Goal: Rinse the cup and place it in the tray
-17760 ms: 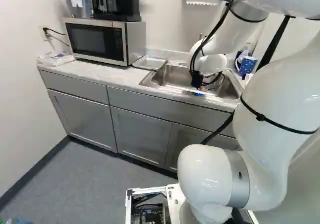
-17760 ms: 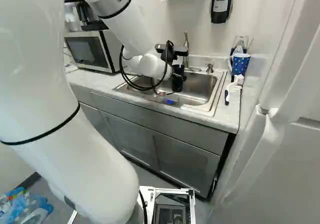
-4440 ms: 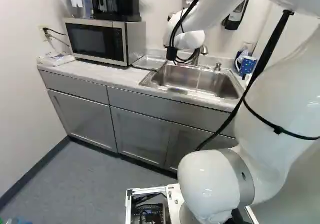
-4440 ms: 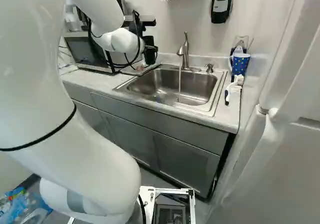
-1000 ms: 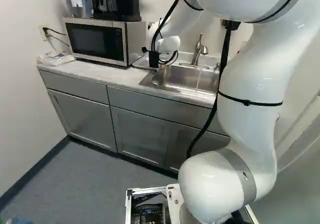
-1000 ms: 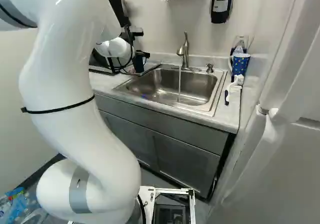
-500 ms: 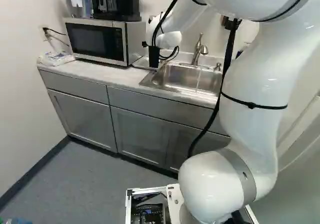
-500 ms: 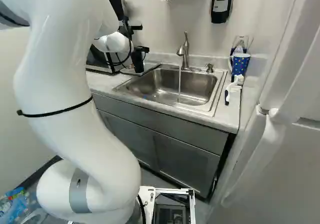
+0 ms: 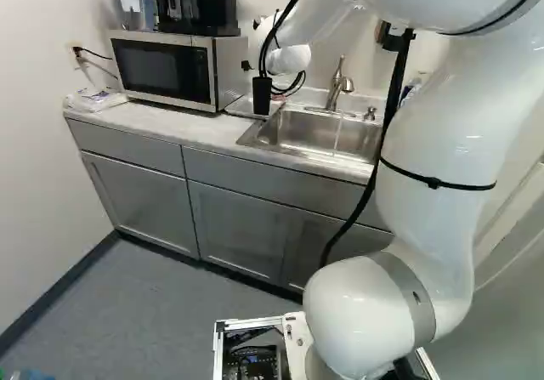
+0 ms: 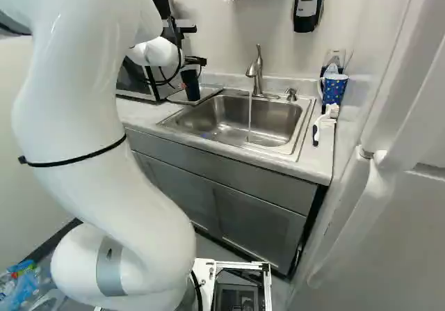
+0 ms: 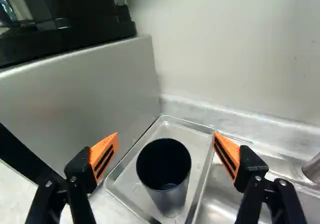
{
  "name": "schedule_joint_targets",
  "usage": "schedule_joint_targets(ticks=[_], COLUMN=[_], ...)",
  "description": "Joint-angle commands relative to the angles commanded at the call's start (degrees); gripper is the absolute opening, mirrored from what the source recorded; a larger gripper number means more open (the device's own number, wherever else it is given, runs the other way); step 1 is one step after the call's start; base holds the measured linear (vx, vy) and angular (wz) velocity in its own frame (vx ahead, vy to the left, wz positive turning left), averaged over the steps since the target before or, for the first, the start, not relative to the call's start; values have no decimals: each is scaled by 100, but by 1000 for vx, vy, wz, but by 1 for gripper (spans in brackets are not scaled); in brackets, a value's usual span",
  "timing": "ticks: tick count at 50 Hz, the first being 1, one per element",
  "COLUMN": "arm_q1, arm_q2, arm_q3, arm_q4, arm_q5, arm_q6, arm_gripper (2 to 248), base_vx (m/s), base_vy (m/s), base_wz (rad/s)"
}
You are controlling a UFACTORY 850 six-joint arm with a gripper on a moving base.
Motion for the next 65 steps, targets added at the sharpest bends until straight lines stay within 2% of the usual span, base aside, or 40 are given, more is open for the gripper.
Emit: schedule_joint_targets(ticks=[15,34,65], arm_q1=[-121,-402,-887], arm_q2=[174,461,703], arm_q3=[7,84,335], arm_q4=[0,0,0], arm_q5=[0,0,0], arm_q6=[0,0,0], arm_gripper=[247,247,247], base_vx=[0,0,0], base_vy=[0,0,0], base_wz=[0,0,0])
